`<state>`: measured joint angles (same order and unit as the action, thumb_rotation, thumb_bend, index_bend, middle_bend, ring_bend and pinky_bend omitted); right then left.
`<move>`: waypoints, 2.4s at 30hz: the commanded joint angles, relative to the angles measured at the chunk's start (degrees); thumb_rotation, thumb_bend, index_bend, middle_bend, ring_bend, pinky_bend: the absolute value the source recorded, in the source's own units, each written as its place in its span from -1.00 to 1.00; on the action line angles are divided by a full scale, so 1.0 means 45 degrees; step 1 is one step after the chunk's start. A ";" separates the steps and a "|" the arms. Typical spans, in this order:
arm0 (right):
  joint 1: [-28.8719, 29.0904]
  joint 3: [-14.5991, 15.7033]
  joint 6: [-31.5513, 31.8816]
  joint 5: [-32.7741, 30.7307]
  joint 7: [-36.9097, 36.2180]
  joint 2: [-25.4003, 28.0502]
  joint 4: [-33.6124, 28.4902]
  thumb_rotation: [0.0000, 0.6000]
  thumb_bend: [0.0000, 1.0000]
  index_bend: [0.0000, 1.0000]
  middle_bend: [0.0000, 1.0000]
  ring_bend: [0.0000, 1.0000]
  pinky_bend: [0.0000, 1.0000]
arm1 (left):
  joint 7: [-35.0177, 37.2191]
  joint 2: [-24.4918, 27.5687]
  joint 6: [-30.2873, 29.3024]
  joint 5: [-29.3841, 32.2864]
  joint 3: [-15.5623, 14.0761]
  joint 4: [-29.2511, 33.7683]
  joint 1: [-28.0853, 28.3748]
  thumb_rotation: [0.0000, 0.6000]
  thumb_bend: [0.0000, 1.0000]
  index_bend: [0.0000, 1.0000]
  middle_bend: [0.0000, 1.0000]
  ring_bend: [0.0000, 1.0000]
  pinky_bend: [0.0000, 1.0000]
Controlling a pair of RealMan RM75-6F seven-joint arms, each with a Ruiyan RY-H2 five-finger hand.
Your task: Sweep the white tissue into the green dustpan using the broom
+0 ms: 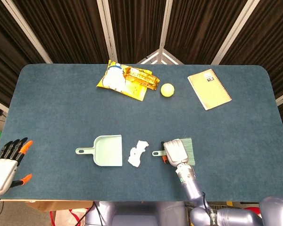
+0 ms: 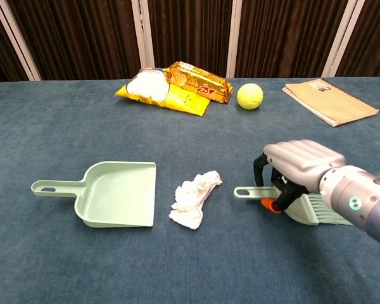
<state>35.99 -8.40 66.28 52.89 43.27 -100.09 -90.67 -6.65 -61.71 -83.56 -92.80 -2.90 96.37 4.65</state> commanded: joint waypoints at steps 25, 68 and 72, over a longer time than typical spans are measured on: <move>0.0405 -0.0560 0.0369 -0.0734 0.0206 0.1716 -0.2441 1.00 -0.22 0.50 0.77 0.83 0.63 | -0.7137 -0.1857 0.4248 0.5106 0.2469 0.2519 0.3842 1.00 -0.32 -0.38 0.45 0.46 0.65; 0.0405 -0.0012 0.0789 -0.0625 -0.0199 0.1840 -0.2469 1.00 -0.22 0.50 0.77 0.83 0.63 | -1.0772 -0.5949 0.2620 1.1076 0.1854 0.1536 0.6669 1.00 0.12 0.11 0.97 0.98 1.00; 0.0412 0.0004 0.0809 -0.0633 -0.0187 0.1880 -0.2531 1.00 -0.22 0.50 0.77 0.83 0.63 | -1.0680 -0.5962 0.2488 1.0715 0.1786 0.1486 0.6760 1.00 0.25 0.29 1.00 1.00 1.00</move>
<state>37.85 -8.39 69.91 50.05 42.42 -91.64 -102.05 -54.85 -88.50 -72.20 -44.31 5.23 103.14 34.93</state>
